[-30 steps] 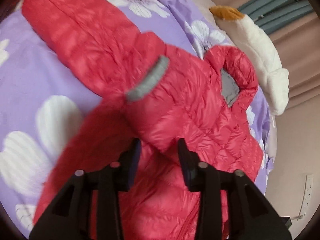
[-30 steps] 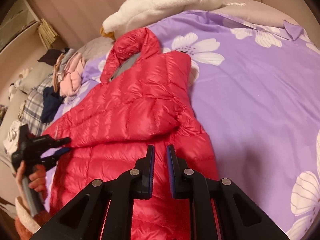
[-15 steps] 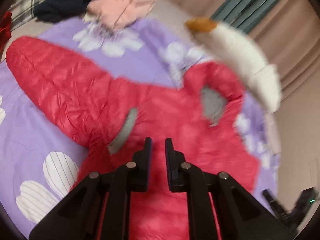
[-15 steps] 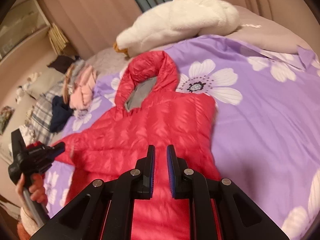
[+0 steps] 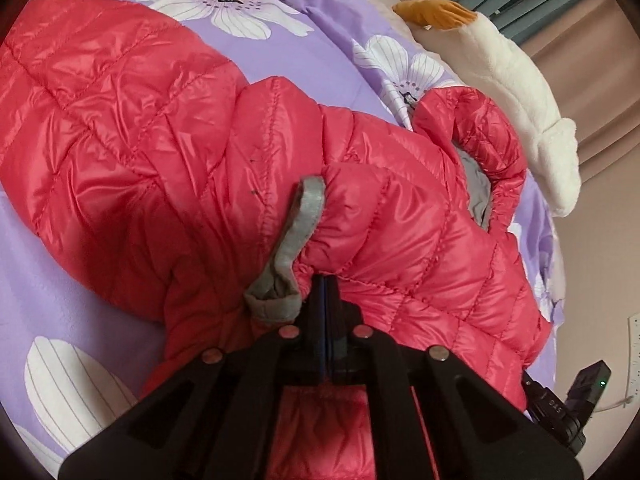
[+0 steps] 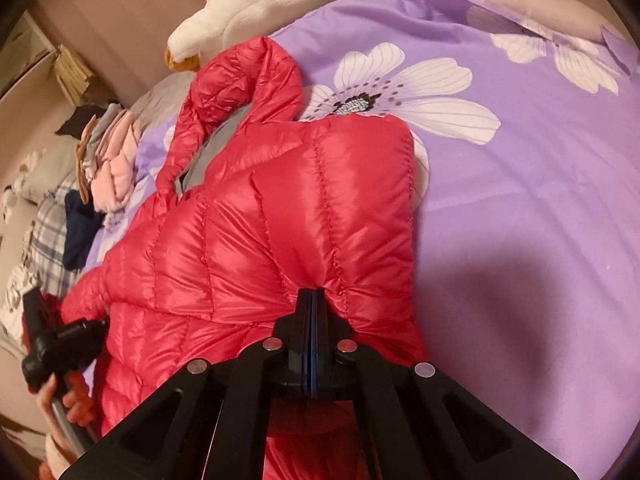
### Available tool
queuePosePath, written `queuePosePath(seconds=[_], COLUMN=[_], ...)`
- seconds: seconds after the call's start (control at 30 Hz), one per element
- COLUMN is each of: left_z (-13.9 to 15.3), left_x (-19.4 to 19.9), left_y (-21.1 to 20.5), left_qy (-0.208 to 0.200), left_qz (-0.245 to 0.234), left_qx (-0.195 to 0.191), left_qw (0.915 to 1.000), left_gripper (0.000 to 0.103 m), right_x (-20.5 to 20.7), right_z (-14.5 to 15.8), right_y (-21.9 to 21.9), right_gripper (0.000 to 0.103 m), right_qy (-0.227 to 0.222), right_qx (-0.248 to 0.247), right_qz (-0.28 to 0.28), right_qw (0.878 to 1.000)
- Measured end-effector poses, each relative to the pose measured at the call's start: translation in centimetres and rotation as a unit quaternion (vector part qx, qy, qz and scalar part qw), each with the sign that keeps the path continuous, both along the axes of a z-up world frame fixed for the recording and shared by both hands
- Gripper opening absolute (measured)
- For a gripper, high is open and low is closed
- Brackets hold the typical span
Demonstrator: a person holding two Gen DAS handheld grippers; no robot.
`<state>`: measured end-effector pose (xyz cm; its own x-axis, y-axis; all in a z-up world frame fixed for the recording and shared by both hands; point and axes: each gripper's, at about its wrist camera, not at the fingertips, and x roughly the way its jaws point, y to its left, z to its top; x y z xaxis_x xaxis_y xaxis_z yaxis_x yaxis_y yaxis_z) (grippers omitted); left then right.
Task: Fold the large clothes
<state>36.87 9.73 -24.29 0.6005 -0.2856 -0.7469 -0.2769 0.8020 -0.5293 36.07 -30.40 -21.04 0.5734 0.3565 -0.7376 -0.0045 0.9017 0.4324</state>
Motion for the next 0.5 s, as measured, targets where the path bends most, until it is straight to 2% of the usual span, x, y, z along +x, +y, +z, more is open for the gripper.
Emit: queuePosePath(seconds=[0.1,0.17,0.23,0.3,0.37,0.43,0.5], left_z=[1.0,2.7,4.9,6.1,5.3,2.9,1.0], left_x=[-1.1,-1.7,-2.3,-1.9,-0.9,0.0,0.2], left_y=[0.2,0.0,-0.1,0.0,0.1,0.5,0.6], left_qy=[0.006,-0.011,-0.056,-0.064,-0.037,-0.01,-0.002], left_qz=[0.011,0.008,0.004,0.004,-0.001,-0.007,-0.005], left_qx=[0.0,0.013,0.031,0.057,0.05,0.003,-0.006], left_qw=[0.9999,0.9998,0.998,0.9963,0.9981,0.9999,1.0], left_gripper=[0.004,0.004,0.004,0.003,0.003,0.003,0.004], right_x=[-0.1,-0.4,-1.1,-1.8,-1.2,0.1,1.4], right_z=[0.3,1.4,3.3,5.4,6.1,5.3,3.8], right_y=[-0.2,-0.3,-0.6,-1.4,-2.5,-3.1,-3.0], right_gripper=[0.0,0.0,0.0,0.0,0.0,0.0,0.0], right_qy=[0.008,0.01,-0.019,-0.065,-0.068,-0.046,-0.027], right_qx=[-0.001,-0.012,-0.028,-0.039,-0.043,-0.018,0.0], right_qz=[-0.006,-0.009,-0.011,-0.017,-0.04,-0.044,-0.031], right_qw=[1.0,1.0,0.999,0.997,0.996,0.998,0.999])
